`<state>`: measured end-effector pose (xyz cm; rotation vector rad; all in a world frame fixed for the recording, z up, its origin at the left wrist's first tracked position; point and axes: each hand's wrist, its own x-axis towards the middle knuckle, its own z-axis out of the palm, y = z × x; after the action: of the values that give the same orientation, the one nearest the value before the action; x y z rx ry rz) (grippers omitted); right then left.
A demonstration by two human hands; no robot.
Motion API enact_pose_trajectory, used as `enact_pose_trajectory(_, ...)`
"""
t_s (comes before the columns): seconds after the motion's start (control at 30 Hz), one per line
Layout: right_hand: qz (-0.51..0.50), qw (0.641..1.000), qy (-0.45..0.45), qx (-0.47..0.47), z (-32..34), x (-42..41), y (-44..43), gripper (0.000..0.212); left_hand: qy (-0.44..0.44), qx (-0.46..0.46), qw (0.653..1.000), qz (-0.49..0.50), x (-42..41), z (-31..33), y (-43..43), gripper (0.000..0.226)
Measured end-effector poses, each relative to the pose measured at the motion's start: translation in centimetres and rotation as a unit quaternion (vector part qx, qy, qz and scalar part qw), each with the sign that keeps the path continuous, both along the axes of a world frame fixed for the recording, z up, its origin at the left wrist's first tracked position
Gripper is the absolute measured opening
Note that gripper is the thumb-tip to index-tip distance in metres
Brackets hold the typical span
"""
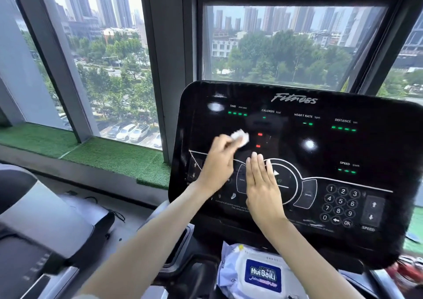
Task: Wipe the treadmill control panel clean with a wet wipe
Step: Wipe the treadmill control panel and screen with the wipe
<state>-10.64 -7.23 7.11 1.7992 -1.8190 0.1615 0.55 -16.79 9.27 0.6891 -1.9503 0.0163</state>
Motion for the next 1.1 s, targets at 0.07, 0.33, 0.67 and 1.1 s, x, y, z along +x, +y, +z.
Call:
enact_pose_trajectory(0.07, -0.003, 1.000, 0.001, 0.005, 0.1, -0.1, 0.0, 0.079, -0.053, -0.028, 0.997, -0.038, 0.9, 0.3, -0.8, 0.044)
enact_pose_trajectory(0.33, 0.017, 0.999, -0.016, -0.034, -0.6, -0.2, -0.2, 0.060, -0.005, 0.026, 0.999, -0.021, -1.4, 1.7, 0.4, 0.042)
enact_pose_trajectory(0.67, 0.033, 0.997, -0.041, -0.058, -0.9, -0.2, -0.3, 0.062, -0.076, 0.008, 0.995, -0.066, -0.6, 2.7, -0.5, 0.044)
enact_pose_trajectory(1.1, 0.038, 0.995, -0.069, -0.066, -0.5, -0.1, -0.2, 0.068, -0.014, 0.032, 0.998, -0.051, 0.3, 4.5, -2.7, 0.037)
